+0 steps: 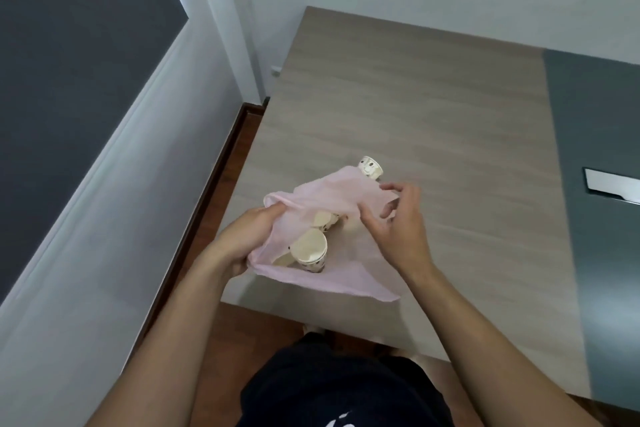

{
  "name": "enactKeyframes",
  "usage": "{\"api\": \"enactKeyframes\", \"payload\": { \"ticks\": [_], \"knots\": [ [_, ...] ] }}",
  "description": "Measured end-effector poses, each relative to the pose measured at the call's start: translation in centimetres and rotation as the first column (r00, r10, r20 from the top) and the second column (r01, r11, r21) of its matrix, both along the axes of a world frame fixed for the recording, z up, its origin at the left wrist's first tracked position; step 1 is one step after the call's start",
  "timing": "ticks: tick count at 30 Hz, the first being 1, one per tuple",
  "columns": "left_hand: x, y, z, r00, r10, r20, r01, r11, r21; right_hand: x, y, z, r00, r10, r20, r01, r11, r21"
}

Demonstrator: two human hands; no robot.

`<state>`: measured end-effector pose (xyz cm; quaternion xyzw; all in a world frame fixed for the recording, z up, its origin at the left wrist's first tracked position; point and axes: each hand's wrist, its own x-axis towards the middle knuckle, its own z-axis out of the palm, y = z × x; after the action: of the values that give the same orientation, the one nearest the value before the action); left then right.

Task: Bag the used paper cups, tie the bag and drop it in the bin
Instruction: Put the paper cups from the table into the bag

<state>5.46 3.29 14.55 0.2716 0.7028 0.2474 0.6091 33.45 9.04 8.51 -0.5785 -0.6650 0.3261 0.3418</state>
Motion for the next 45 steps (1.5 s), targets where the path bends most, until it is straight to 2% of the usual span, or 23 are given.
{"api": "enactKeyframes", "payload": {
  "ticks": [2,4,7,9,13,17,19,23,25,29,30,33,36,39,41,43,45],
  "knots": [
    [-0.9,-0.6,0.3,0.999,-0.011,0.038,0.013,0.999,-0.040,0.3,1.0,-0.4,0.998,0.044,0.038,-0.043,0.999,-0.021],
    [-1.6,-1.0,0.4,0.997,-0.006,0.081,0.011,0.998,-0.057,0.1,1.5,-0.7,0.966,0.206,0.154,-0.173,0.964,-0.200],
    [-2.1,-1.2,0.4,0.996,0.023,0.086,-0.020,0.999,-0.039,-1.2,1.0,-1.9,0.813,0.490,0.315,-0.344,0.840,-0.419],
    [-1.9,-1.1,0.1,0.994,0.090,0.059,-0.090,0.996,-0.002,-2.2,0.0,-2.6,0.789,0.534,0.305,-0.355,0.801,-0.483],
    [-1.0,-0.7,-1.4,0.963,0.267,-0.024,-0.264,0.962,0.073,-2.2,-0.8,-4.4,0.835,0.459,0.303,-0.261,0.816,-0.516],
    [0.9,-0.4,-3.0,0.933,0.357,-0.051,-0.350,0.930,0.111,0.0,-0.2,-5.0,0.879,0.398,0.263,-0.223,0.830,-0.511],
    [1.5,-0.3,-3.1,0.940,0.339,-0.041,-0.334,0.938,0.092,1.3,0.6,-4.8,0.936,0.285,0.206,-0.165,0.873,-0.460],
    [3.0,0.6,-2.7,0.928,0.371,0.018,-0.371,0.925,0.077,3.5,3.5,-4.6,0.942,0.032,0.334,0.093,0.932,-0.351],
    [3.9,0.9,-2.3,0.932,0.361,0.037,-0.363,0.928,0.086,4.8,4.9,-4.9,0.916,0.035,0.400,0.126,0.921,-0.370],
    [4.6,1.4,-2.4,0.928,0.371,0.031,-0.372,0.921,0.117,7.4,6.1,-6.4,0.813,0.231,0.534,0.087,0.859,-0.504],
    [4.7,1.4,-2.6,0.932,0.361,0.035,-0.362,0.925,0.118,7.9,6.0,-7.1,0.820,0.241,0.518,0.066,0.861,-0.504],
    [4.8,1.4,-3.5,0.939,0.337,0.067,-0.343,0.932,0.117,9.2,5.5,-8.5,0.917,0.155,0.368,0.031,0.891,-0.452],
    [4.8,1.5,-3.8,0.936,0.347,0.055,-0.351,0.931,0.104,10.5,5.4,-9.0,0.939,0.115,0.323,0.038,0.901,-0.433],
    [4.8,1.6,-3.7,0.935,0.352,0.048,-0.355,0.929,0.101,11.3,5.8,-8.1,0.975,-0.084,0.206,0.165,0.893,-0.418],
    [4.5,1.8,-3.8,0.936,0.351,-0.007,-0.348,0.929,0.126,11.3,6.7,-6.8,0.974,-0.225,0.017,0.204,0.846,-0.494],
    [4.4,2.1,-3.7,0.942,0.331,-0.059,-0.319,0.935,0.156,10.9,7.4,-5.6,0.932,-0.243,-0.270,0.004,0.751,-0.660],
    [4.4,2.3,-3.4,0.947,0.308,-0.095,-0.288,0.940,0.182,9.8,6.8,-4.6,0.845,-0.209,-0.492,-0.291,0.592,-0.752]
  ]
}}
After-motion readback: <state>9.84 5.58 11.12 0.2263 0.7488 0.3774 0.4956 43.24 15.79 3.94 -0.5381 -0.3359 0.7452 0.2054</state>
